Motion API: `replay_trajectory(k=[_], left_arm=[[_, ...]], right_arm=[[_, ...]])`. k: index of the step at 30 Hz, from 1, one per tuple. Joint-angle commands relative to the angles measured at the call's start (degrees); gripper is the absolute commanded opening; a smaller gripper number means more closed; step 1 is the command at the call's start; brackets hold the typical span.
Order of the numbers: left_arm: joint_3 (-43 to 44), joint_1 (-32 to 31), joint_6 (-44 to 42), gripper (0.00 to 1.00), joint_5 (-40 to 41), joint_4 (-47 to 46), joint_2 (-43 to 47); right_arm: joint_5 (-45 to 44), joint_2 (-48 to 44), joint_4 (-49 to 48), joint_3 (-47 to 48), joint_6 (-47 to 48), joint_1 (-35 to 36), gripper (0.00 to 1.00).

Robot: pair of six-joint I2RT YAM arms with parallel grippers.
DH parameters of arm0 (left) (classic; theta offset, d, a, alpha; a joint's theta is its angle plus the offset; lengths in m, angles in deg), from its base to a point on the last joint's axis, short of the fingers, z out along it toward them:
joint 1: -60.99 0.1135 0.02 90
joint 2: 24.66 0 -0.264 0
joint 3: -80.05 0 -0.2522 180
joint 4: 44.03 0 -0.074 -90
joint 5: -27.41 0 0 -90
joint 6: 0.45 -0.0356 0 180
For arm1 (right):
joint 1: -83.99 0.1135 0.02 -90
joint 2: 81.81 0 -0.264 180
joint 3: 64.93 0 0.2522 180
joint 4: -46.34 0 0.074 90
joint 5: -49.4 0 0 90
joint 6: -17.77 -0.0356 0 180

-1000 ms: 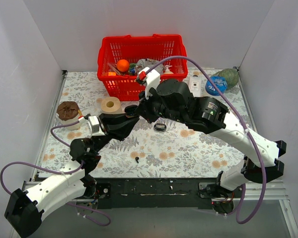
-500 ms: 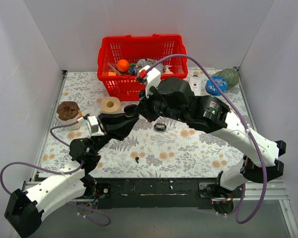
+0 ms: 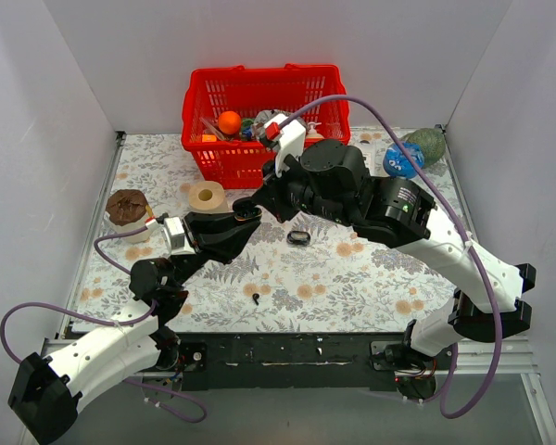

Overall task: Insert the wireless bluetooth earbuds into the charging case
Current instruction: Pick up the earbud from the charging case, then place the earbud in the charging case.

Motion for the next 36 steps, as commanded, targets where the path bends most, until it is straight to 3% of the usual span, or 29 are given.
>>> replay_trajectory(k=[1,12,36], left_arm=[[0.74,0.02,-0.44,0.00,-0.50,-0.38,0.14],[-1.11,0.02,0.17,0.00,-1.21,-4.16,-0.56],[-0.75,0.02,0.70,0.00,-1.56,-4.69,-0.13]], right_arm=[[-1.04,-2.06,-3.21,1.62,0.76,-0.04,0.01],[10.29,-5.05,-9.63,-4.36,2.52,0.48,0.01],[11.09,-2.50,-10.86,-5.86,1.99,1.36,0.01]])
